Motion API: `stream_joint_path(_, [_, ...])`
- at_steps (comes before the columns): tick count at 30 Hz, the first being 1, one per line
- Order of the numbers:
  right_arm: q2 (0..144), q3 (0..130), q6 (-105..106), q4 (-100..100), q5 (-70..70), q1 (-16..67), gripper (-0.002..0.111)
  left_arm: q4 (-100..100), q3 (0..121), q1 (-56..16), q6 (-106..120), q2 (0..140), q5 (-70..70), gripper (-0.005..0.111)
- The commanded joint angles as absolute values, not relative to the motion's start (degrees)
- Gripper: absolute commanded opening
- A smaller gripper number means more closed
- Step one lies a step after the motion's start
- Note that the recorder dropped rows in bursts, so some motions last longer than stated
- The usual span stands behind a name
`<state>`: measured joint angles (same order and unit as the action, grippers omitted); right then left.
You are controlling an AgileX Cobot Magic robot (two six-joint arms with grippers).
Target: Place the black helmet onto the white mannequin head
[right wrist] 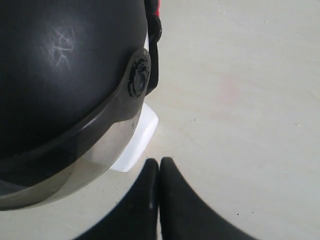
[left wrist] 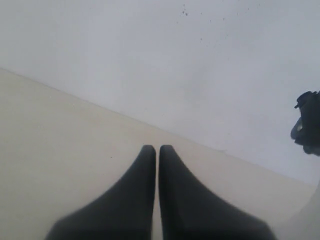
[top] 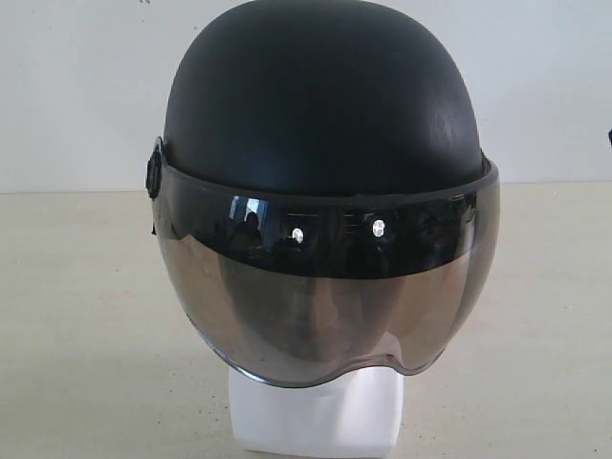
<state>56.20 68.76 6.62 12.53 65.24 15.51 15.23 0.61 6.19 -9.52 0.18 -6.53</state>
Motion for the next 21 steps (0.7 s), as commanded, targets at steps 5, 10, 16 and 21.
stream_joint_path(5, [56.00, 68.66, 6.46, 12.62, 64.73, 15.39, 0.000, 2.86, 0.00, 6.36, -2.20, 0.00, -9.42, 0.004])
stream_joint_path(10, [56.00, 68.66, 6.46, 12.62, 64.73, 15.39, 0.000, -3.24, 0.00, 6.36, -1.74, 0.00, -14.60, 0.004])
stream_joint_path(16, [56.00, 68.66, 6.46, 12.62, 64.73, 15.39, 0.000, -1.79, 0.00, 6.36, -1.97, 0.00, -15.63, 0.004])
stream_joint_path(21, [56.00, 68.66, 6.46, 12.62, 64.73, 15.39, 0.000, -1.49, 0.00, 6.36, -7.91, 0.00, -17.08, 0.004])
